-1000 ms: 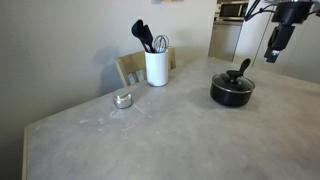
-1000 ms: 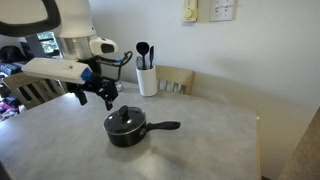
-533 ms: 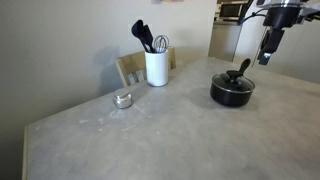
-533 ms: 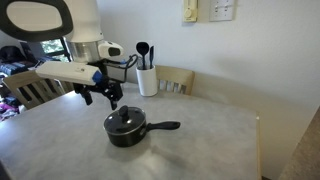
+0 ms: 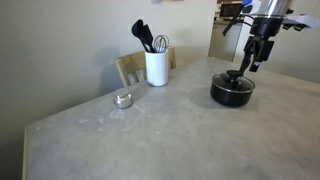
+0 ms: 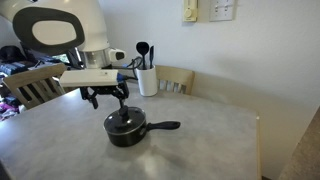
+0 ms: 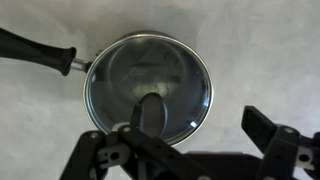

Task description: Remove the lid from the small black pot

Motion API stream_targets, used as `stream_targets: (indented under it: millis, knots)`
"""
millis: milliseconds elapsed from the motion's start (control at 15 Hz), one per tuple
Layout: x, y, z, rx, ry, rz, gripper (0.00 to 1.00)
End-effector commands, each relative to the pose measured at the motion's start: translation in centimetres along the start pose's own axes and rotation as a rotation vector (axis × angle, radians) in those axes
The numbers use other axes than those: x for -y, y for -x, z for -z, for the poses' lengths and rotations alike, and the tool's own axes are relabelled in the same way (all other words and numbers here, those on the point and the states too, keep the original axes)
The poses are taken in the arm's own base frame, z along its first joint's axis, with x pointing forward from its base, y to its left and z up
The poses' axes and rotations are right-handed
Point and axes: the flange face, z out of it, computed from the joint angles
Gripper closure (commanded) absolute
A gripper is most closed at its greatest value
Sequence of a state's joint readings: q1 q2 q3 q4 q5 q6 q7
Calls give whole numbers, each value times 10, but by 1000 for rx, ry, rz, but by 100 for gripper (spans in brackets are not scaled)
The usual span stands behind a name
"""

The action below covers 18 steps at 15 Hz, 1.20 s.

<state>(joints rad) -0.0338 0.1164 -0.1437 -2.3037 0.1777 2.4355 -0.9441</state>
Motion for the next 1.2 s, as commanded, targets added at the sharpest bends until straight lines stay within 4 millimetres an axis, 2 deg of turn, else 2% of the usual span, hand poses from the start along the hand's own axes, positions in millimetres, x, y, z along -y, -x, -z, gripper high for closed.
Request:
stream_targets:
  millis: [0,267,333,533,1133]
  knots:
    - [-27,-14,-12,16,19,105,0]
    - [-48,-26,-21,8,14,109,0]
    - [-33,-21,-14,15,18,101,0]
    - [-43,-25,-20,16,19,96,0]
    - [-49,-20,-48,95,42,39,0]
